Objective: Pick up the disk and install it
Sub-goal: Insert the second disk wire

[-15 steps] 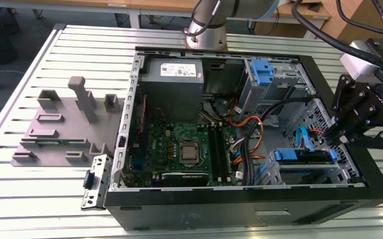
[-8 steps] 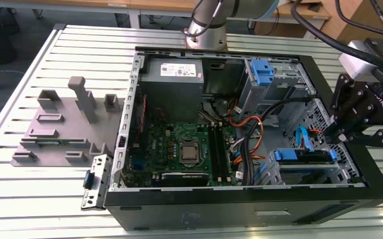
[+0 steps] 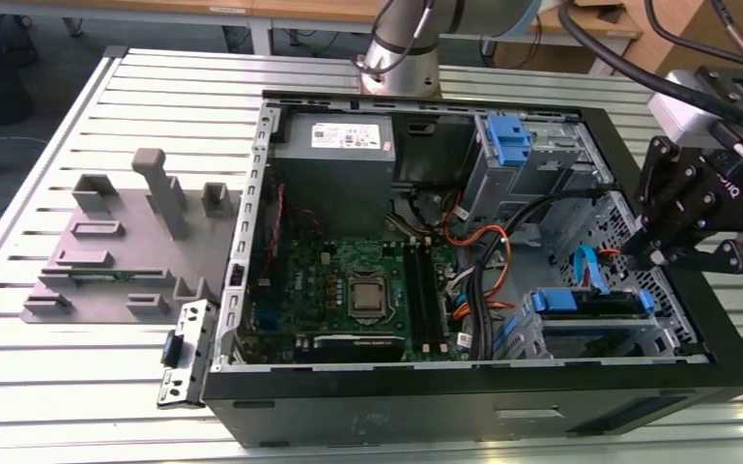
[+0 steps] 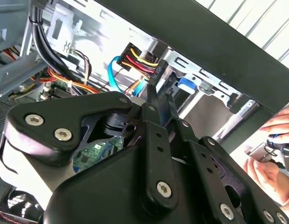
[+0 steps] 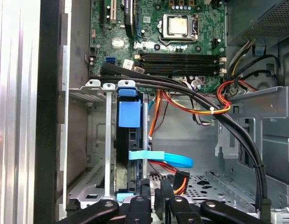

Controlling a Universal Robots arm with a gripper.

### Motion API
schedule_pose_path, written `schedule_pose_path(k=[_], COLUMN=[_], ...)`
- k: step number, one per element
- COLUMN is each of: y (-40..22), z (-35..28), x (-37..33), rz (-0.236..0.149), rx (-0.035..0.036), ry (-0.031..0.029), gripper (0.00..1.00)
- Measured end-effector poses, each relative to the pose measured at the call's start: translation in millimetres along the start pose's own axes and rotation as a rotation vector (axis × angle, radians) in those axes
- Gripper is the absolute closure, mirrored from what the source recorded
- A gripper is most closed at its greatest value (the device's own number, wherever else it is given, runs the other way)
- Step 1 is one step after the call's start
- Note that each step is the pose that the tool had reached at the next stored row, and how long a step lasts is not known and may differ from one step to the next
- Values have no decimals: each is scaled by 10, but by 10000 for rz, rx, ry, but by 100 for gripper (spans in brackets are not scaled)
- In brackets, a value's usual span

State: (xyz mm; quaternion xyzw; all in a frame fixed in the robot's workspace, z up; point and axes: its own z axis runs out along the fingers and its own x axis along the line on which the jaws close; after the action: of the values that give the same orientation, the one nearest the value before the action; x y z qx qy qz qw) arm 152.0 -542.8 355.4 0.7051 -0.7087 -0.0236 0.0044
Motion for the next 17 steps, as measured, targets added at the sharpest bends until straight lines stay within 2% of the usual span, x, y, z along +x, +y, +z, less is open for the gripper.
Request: schedule_pose_path(k=[3,6,11,17], y=[0,0,2,2], z=[2,0,-45,-44], x=[-28,-29,-30,-47], rz=[0,0,0,0], rx=[0,0,-2,-2], ry=[6,7,5,6], gripper=[76,76,76,76])
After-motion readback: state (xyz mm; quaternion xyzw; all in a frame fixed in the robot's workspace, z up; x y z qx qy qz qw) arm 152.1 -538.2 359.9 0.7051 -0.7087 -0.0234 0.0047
